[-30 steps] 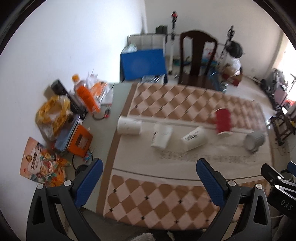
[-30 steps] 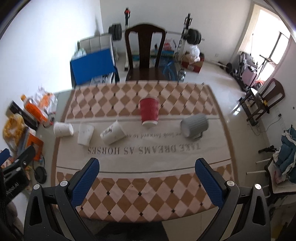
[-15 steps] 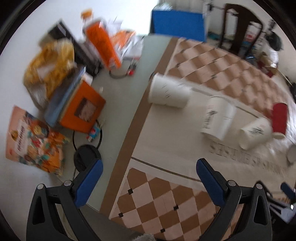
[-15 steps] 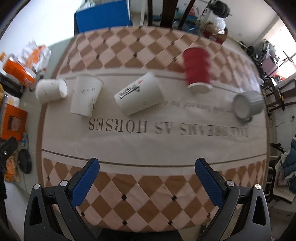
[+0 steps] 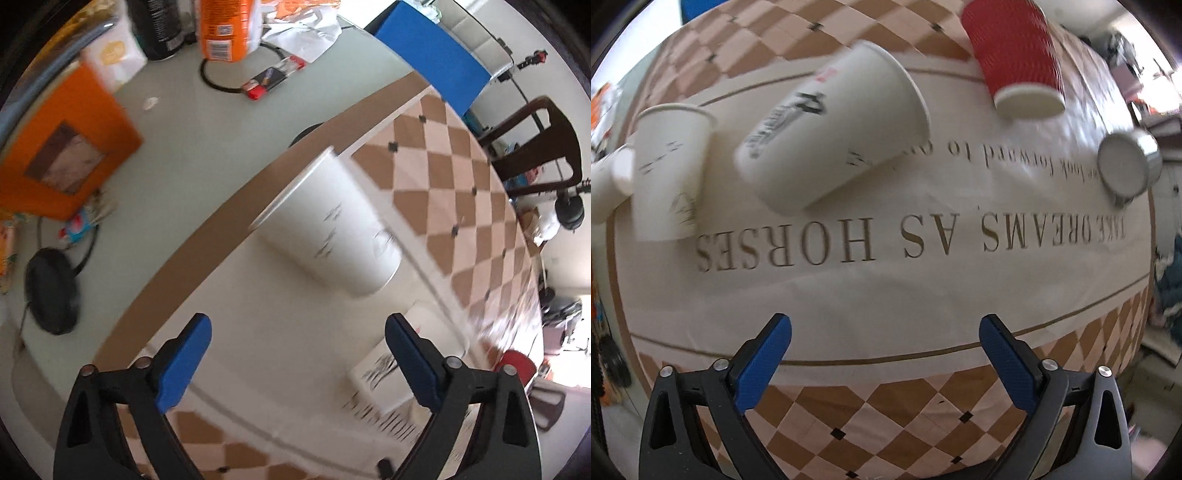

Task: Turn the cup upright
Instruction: 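Reach the left tool to the white bird-print paper cup and close on it, then lift the white paper cup off the table with the left tool, then close the right tool on the white cup while the left tool releases it, then rotate the held white cup with the right tool so its opening faces up, then lower the white cup upright onto the cloth and open the right tool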

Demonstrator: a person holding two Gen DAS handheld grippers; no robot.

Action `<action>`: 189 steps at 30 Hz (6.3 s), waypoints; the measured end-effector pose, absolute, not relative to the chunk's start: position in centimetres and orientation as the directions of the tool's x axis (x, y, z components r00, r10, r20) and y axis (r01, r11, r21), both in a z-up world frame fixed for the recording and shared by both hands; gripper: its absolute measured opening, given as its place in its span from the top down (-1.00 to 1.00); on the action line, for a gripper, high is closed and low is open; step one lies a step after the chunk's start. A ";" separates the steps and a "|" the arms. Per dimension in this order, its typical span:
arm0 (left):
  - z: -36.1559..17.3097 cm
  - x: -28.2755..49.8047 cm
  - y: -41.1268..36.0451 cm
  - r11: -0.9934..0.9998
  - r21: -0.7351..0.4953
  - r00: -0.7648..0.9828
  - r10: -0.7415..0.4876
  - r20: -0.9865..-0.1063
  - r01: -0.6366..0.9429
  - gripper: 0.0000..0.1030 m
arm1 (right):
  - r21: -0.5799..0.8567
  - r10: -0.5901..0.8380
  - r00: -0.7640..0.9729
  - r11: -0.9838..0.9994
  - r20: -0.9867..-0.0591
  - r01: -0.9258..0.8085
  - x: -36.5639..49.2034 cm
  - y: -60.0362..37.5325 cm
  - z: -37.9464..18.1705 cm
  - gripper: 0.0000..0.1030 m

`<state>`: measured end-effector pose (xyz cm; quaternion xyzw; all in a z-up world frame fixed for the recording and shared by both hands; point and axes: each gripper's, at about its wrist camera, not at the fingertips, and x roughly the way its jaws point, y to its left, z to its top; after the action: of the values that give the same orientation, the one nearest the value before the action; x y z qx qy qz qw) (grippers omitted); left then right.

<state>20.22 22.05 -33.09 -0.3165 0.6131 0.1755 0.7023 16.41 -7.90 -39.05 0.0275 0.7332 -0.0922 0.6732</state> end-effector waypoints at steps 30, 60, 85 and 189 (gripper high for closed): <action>-31.5 19.3 19.2 0.927 0.134 0.197 0.212 -0.957 -0.349 -0.30 | -0.132 -0.136 -0.007 0.951 -0.991 0.280 20.4 -13.5 -37.5 -0.82; -29.9 6.6 -7.7 0.964 0.038 0.188 -0.013 -0.982 0.261 -0.30 | -0.126 -0.146 0.003 0.864 -0.989 0.487 3.8 -30.4 -35.6 -0.82; -38.7 8.8 -20.3 0.937 -0.015 -0.011 -0.012 -1.000 0.349 -0.41 | -0.069 -0.062 -0.031 0.878 -0.998 0.473 5.2 -39.4 -38.9 -0.82; -35.5 5.2 -6.3 0.986 0.151 0.175 0.161 -0.971 -0.067 -1.00 | 0.095 0.109 0.442 0.994 -0.890 -0.055 6.6 -23.6 -35.4 -0.61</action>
<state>5.16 -6.25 -35.48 0.0369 0.6380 0.0743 0.7656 6.59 -23.60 -35.42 0.0260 0.5261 0.0484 0.8487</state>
